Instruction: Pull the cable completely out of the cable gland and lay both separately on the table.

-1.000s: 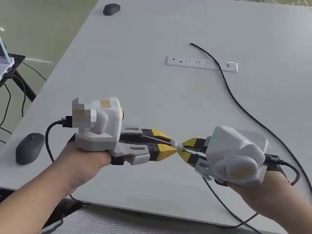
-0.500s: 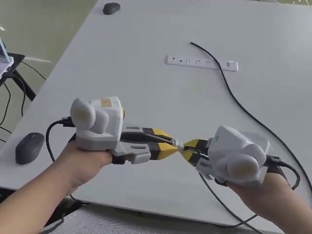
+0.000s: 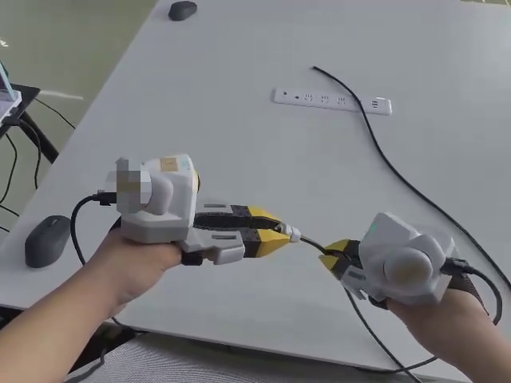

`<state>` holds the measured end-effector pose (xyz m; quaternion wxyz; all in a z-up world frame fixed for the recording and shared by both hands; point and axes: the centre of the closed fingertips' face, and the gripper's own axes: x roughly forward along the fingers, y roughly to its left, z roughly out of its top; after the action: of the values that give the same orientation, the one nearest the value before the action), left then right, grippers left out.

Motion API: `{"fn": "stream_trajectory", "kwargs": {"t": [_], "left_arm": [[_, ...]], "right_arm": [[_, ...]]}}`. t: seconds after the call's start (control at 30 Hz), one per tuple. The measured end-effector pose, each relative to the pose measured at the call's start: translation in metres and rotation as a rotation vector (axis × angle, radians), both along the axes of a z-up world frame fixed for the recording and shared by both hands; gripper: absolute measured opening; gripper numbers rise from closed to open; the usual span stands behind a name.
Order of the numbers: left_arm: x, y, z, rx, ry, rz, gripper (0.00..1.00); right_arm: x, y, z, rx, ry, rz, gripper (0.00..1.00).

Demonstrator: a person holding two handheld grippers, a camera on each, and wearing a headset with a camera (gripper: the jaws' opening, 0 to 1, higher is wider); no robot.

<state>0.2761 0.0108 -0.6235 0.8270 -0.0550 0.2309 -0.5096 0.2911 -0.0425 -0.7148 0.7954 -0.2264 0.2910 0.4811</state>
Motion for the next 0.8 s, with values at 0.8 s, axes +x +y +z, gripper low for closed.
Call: {"fn": "stream_trajectory", "kwargs": {"t": [0.8], "left_arm": [[0.002, -0.002, -0.004, 0.006, 0.007, 0.005, 0.15]], "right_arm": [[-0.001, -0.032, -0.027, 0.009, 0.069, -0.093, 0.00]]}}
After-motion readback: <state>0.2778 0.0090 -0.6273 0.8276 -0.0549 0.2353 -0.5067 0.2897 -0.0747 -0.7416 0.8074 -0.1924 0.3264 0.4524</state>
